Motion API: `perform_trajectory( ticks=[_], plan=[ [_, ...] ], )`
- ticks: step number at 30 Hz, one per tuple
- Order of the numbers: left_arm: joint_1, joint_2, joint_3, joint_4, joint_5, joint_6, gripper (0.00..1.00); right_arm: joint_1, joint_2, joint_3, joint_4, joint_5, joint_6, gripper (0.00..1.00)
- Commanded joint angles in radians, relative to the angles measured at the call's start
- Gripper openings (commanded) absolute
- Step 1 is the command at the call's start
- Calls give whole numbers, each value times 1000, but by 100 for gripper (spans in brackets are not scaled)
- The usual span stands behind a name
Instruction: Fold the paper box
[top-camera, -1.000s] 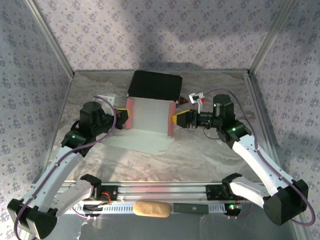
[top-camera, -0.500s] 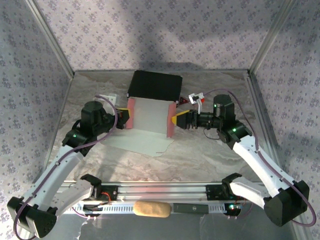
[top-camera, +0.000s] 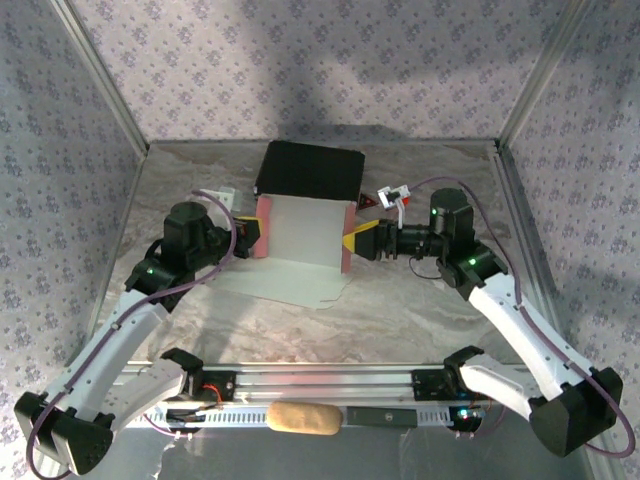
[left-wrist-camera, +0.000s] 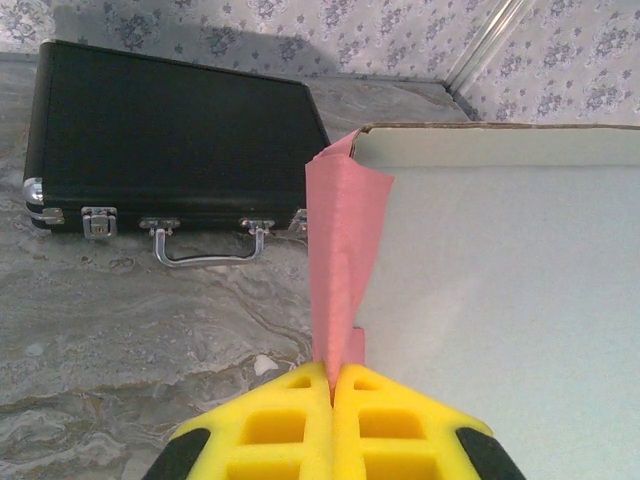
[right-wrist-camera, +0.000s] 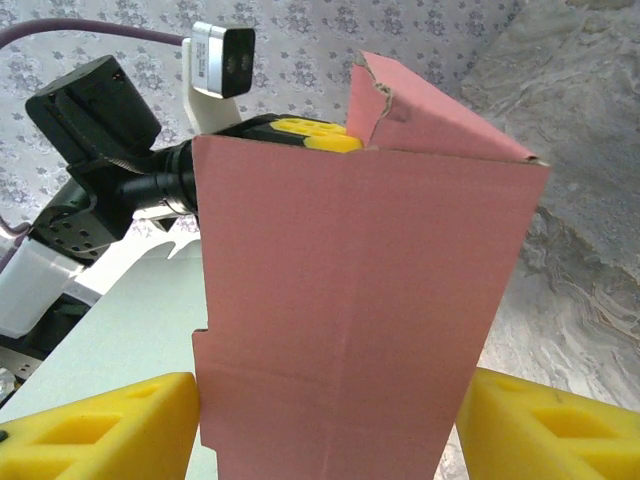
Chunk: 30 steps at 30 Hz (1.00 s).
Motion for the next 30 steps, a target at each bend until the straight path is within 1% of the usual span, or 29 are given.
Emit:
perform_trajectory(
  ticks=[1, 4, 6, 7, 10, 15, 18, 23, 30],
  plan=[
    [-11, 6, 32, 20, -7, 5, 0, 8, -14, 40, -21, -21, -4, 69],
    [-15, 6, 34, 21, -8, 5, 0, 11, -2, 52, -47, 4, -21, 67],
    [-17, 6, 35, 21, -9, 5, 0, 11, 3, 58, -76, 38, -39, 63],
    [-17, 6, 35, 21, -10, 5, 0, 12, 6, 60, -84, 45, -43, 62],
    [-25, 9, 38, 21, -14, 6, 0, 15, 23, 72, -105, 70, -50, 62],
    [-40, 12, 40, 20, -25, 11, 0, 42, 50, 98, -146, 133, -71, 65],
    [-48, 13, 41, 20, -33, 13, 0, 58, 64, 115, -181, 192, -87, 63],
    [-55, 12, 47, 12, -48, 17, 0, 74, 68, 132, -238, 308, -108, 55],
    [-79, 9, 46, 6, -80, 25, 0, 125, 83, 183, -347, 465, -156, 44]
  ],
)
